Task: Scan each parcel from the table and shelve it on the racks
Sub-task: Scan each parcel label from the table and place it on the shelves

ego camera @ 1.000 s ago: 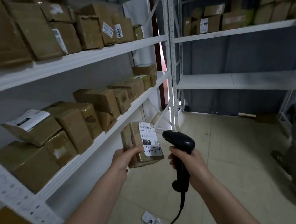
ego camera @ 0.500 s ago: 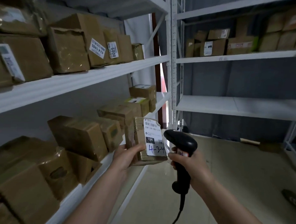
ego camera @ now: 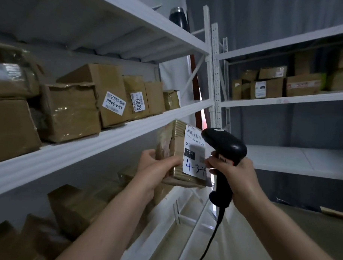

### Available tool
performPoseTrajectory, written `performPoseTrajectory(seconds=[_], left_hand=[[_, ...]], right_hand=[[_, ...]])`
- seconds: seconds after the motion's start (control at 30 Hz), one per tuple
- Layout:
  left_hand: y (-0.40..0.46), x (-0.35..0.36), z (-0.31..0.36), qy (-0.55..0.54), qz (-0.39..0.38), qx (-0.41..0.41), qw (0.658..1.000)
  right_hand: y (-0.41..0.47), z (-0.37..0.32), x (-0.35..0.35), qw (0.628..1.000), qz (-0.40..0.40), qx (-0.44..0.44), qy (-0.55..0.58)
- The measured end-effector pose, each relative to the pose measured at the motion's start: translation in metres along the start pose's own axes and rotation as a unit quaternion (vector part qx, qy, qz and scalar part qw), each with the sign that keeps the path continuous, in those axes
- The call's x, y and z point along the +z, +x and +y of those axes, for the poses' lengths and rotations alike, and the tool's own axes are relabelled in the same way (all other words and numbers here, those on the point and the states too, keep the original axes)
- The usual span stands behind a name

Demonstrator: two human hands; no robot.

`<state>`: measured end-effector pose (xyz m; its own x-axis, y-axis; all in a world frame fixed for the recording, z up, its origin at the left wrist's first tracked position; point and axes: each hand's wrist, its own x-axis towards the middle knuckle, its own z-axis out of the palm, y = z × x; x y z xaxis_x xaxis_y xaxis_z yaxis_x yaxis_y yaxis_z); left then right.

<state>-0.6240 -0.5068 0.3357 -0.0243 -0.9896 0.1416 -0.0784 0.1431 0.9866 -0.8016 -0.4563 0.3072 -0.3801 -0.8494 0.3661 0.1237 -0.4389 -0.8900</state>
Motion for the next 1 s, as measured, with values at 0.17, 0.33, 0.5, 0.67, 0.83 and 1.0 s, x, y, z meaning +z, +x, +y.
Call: performPoseTrajectory(seconds=[0.17, 0.33, 0.5, 0.67, 0.83, 1.0], left_hand=[[0.054, 0.033, 0.033, 0.078, 0.000, 0.037, 0.996], [0.132, 0.081, 0.056, 0.093, 0.040, 0.075, 0.992], [0.218, 0.139, 0.089, 0.107, 0.092, 0.108, 0.984], [0.286, 0.181, 0.115, 0.171, 0.143, 0.143, 0.964], [0.328, 0.201, 0.124, 0.335, 0.162, 0.187, 0.909], [0.359, 0.200, 0.134, 0.418, 0.227, 0.191, 0.858]], right_hand=[[0.072, 0.018, -0.008, 0.999, -0.017, -0.039, 0.006], [0.164, 0.032, -0.023, 0.997, -0.035, -0.058, 0.028], [0.271, 0.030, -0.035, 0.989, -0.100, -0.058, 0.088], [0.372, 0.037, -0.043, 0.980, -0.131, -0.017, 0.151], [0.445, 0.053, -0.029, 0.965, -0.157, 0.066, 0.199], [0.485, 0.065, -0.008, 0.943, -0.199, 0.141, 0.228]])
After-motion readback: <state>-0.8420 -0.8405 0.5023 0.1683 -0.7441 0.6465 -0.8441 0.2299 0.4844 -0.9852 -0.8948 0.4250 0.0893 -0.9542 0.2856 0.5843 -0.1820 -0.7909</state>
